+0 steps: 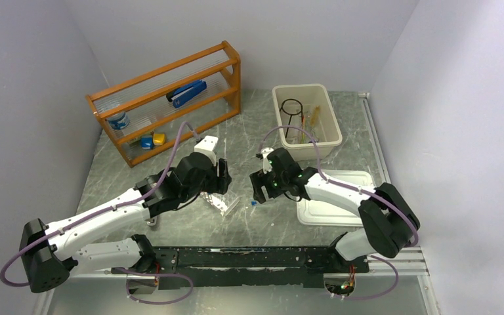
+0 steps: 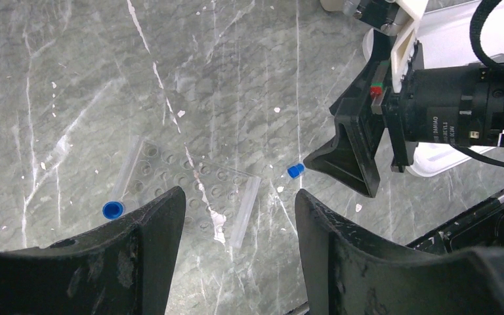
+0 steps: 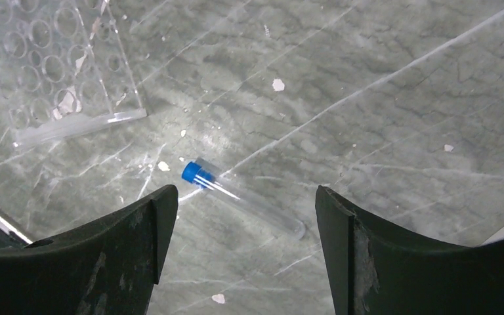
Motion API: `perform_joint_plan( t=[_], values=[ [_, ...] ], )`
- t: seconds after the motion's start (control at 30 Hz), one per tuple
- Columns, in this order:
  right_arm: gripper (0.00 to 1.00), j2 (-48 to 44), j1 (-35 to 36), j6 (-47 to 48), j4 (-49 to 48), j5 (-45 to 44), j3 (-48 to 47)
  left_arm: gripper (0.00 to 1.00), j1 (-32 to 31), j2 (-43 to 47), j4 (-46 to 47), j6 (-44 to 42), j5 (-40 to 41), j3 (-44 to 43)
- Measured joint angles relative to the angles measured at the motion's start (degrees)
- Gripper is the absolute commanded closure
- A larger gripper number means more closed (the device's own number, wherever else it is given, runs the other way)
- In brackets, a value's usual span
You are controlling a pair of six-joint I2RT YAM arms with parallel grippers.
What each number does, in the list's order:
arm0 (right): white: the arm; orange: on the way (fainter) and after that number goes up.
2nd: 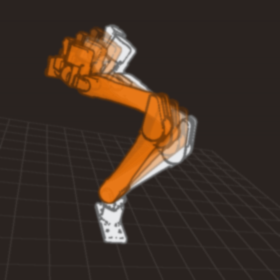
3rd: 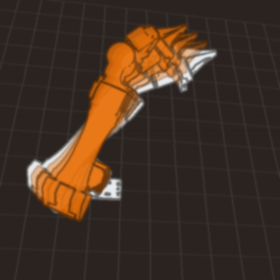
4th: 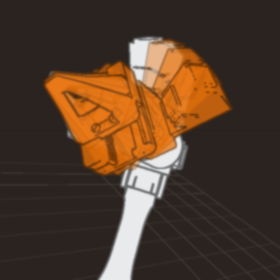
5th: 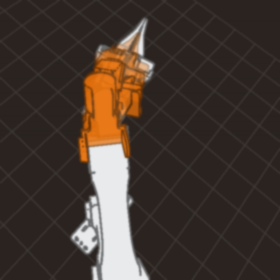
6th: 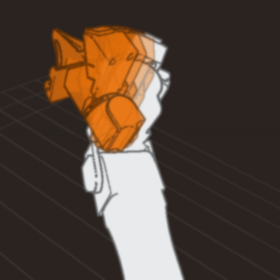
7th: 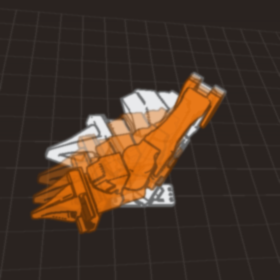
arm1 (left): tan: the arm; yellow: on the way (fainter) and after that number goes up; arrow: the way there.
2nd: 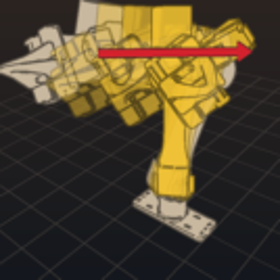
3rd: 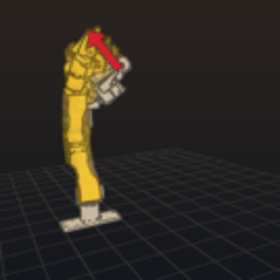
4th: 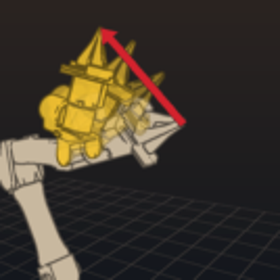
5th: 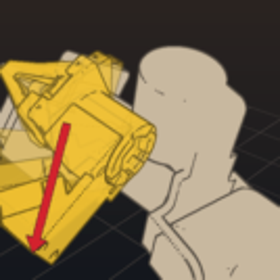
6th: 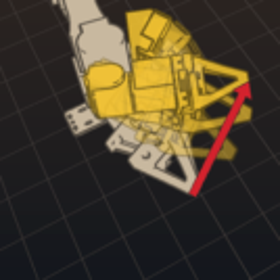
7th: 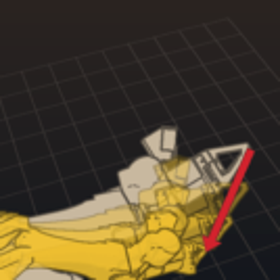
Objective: Organize the chemistry lab equipment
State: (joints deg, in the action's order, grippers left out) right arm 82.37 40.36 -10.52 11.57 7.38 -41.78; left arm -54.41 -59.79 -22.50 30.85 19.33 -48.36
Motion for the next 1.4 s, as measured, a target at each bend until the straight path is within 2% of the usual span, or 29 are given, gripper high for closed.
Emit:
perform_joint_plan(
  t=[0.23, 0.57, 0.67, 1.0, 1.17, 1.3, 1.4],
  values=[
    [0.21, -0.42, 2.36, -1.9, 3.76, -1.84, 0.02, 0.34, 0.0, -0.13, 0.04, 0.0, -0.02, 0.0],
    [0.27, 6.67, 6.38, -1.31, 7.17, -10.58, -4.15, 0.33, 0.0, -0.48, 0.07, 0.0, -0.02, 0.0],
    [0.34, 7.89, 6.71, -0.68, 7.39, -11.28, -5.29, 0.33, 0.0, -0.46, 0.07, 0.0, -0.02, 0.0],
    [0.75, 9.84, 7.56, -0.2, 7.63, -12.46, -7.08, 0.33, 0.0, -0.42, 0.04, 0.0, -0.02, 0.0],
    [0.89, 9.77, 7.89, -1.99, 7.61, -13.6, -7.02, 0.32, 0.0, -0.42, 0.04, 0.09, -0.02, 0.0],
    [0.91, 8.48, 7.87, -2.73, 5.88, -14.88, -5.51, 0.31, 0.09, -0.44, 0.04, 0.87, -0.09, 0.0],
    [0.91, 4.22, 7.87, -2.64, 3.54, -15.19, -1.9, 0.31, 0.79, -0.44, 0.04, 1.49, -0.76, 0.0]
  ],
)
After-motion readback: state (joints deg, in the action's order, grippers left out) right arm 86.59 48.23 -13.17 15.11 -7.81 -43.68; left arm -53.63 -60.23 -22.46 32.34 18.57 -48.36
